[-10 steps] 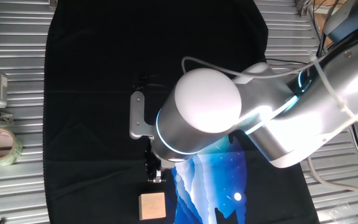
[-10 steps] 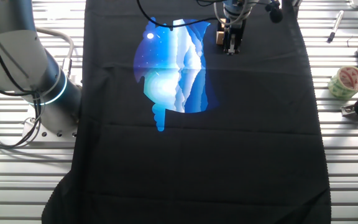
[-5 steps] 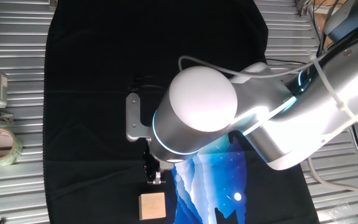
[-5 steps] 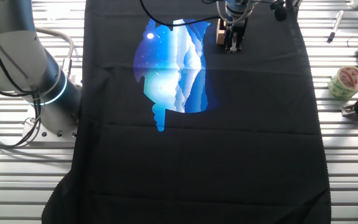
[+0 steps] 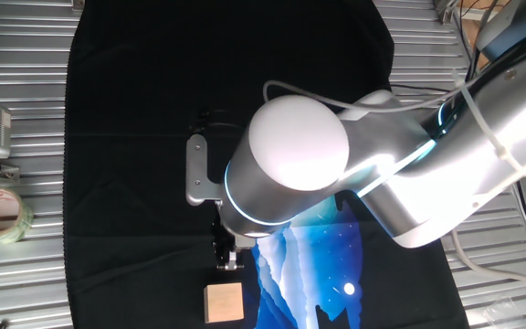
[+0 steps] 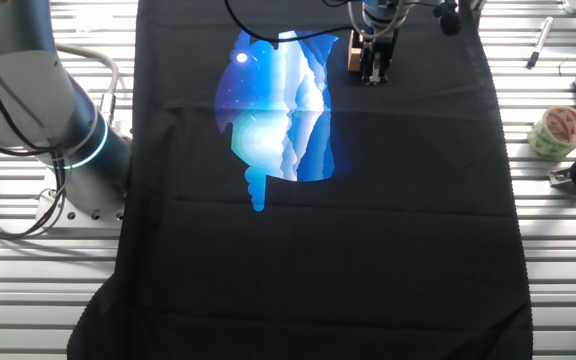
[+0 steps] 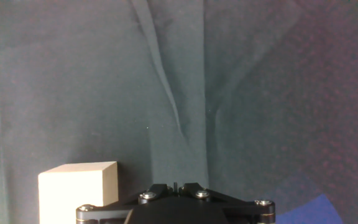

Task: Approach and touch the side of the small block

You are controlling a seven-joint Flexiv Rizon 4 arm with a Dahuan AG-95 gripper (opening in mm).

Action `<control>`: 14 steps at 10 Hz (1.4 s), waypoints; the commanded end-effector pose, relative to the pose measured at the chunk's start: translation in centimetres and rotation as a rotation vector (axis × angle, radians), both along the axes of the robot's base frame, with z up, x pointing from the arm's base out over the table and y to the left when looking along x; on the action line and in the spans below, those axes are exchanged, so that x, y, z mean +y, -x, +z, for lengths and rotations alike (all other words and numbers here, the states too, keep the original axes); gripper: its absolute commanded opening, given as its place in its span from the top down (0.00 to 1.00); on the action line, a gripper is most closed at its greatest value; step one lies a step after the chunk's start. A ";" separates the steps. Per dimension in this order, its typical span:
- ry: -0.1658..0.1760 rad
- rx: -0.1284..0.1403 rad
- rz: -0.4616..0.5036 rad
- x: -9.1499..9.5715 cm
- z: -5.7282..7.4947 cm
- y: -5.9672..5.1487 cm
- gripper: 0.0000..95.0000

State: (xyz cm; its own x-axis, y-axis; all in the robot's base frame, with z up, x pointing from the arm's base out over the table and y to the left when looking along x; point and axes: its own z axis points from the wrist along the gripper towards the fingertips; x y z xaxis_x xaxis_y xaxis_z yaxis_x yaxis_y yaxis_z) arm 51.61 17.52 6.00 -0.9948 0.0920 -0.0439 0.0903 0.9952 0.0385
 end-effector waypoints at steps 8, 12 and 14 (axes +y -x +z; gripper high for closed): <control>0.009 -0.006 0.103 0.0 0.0 0.0 1.00; 0.013 0.001 0.194 0.0 0.0 0.0 1.00; 0.010 0.007 0.220 0.0 0.0 0.0 1.00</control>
